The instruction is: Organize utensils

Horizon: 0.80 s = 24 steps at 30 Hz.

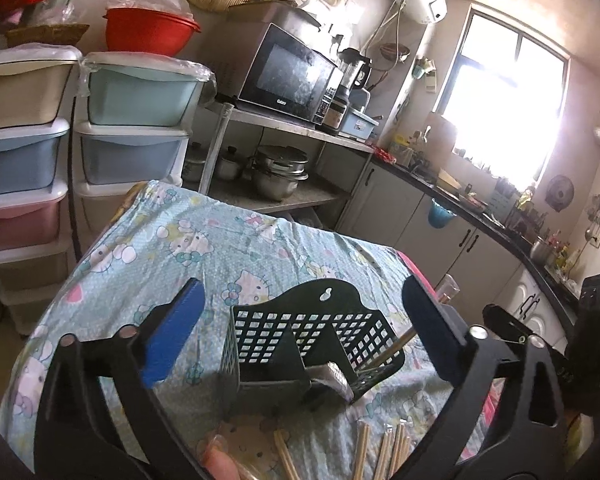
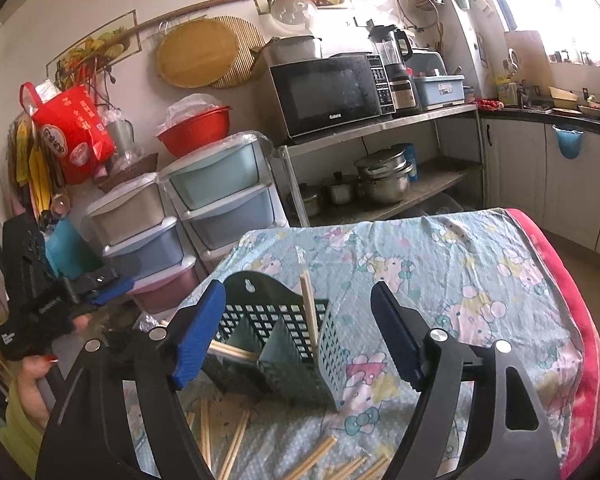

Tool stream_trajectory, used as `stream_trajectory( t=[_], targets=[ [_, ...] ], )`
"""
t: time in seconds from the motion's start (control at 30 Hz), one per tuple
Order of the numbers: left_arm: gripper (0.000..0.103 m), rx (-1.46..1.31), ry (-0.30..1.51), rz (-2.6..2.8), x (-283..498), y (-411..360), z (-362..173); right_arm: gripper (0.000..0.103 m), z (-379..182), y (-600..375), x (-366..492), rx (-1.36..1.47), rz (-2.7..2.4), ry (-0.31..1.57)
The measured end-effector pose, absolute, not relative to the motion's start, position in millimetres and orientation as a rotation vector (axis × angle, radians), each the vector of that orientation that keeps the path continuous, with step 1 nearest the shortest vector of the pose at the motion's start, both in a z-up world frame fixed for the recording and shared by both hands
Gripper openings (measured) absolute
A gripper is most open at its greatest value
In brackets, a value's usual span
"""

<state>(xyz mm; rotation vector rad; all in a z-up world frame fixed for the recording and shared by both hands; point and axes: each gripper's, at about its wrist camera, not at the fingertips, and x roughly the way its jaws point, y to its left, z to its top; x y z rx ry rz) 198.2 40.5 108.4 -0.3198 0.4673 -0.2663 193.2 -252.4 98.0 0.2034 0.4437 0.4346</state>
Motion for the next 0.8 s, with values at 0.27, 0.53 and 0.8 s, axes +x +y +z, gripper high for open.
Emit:
stream_trajectory(
  t=[0.27,0.53,0.8],
  targets=[
    [0.092,-0.349,0.472,-0.249,178,48,102,0.073,87,-256,181,0.183,0.430,0.470],
    [0.092,-0.353,0.493,-0.223,162,53,92,0.073,77,-259,169,0.166,0.428,0.497],
    [0.092,-0.363,0.545,-0.207,155,54,72,0.073,64,-254,160,0.139,0.437,0.535]
  ],
)
